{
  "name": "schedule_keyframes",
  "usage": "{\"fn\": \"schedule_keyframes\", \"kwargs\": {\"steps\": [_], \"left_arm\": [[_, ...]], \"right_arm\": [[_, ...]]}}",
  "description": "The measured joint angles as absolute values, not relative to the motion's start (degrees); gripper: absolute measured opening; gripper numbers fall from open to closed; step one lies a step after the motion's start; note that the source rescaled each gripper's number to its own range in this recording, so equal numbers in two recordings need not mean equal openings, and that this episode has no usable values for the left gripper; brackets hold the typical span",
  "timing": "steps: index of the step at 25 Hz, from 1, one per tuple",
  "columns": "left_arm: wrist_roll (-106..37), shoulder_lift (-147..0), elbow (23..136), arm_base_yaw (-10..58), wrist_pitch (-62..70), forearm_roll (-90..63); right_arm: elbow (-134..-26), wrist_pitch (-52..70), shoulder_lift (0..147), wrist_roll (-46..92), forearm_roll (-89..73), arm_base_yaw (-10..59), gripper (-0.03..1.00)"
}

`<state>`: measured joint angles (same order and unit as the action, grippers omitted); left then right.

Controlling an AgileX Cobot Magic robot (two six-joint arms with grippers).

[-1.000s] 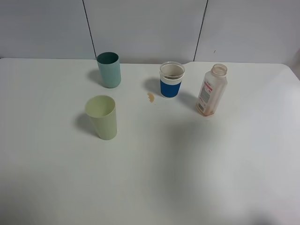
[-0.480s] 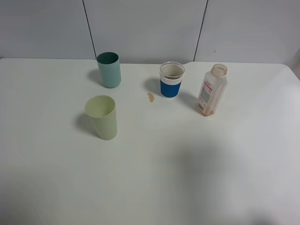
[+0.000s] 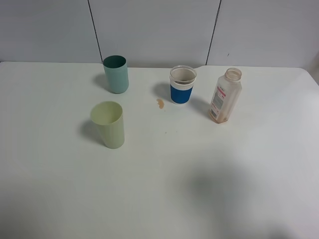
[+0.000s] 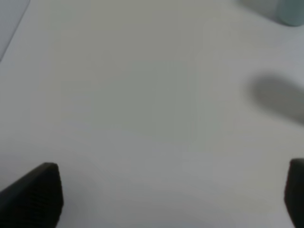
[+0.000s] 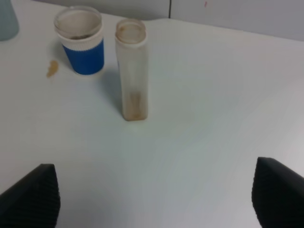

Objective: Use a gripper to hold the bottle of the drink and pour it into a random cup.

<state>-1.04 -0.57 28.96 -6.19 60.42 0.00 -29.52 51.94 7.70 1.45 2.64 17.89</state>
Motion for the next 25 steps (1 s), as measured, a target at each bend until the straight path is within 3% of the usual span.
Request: {"fn": "schedule_keyframes", "kwargs": {"steps": [19,25], "left_arm": [[-1.0,-0.6,29.0,-6.2,60.4,0.0],[-1.0,-0.6,29.0,-6.2,60.4,0.0]], "right_arm": [[-29.3,51.5,-0.1,2.5,1.2,17.9,0.79],[-29.8,57.9,-0.1,2.5,0.0,17.9,0.79]]}}
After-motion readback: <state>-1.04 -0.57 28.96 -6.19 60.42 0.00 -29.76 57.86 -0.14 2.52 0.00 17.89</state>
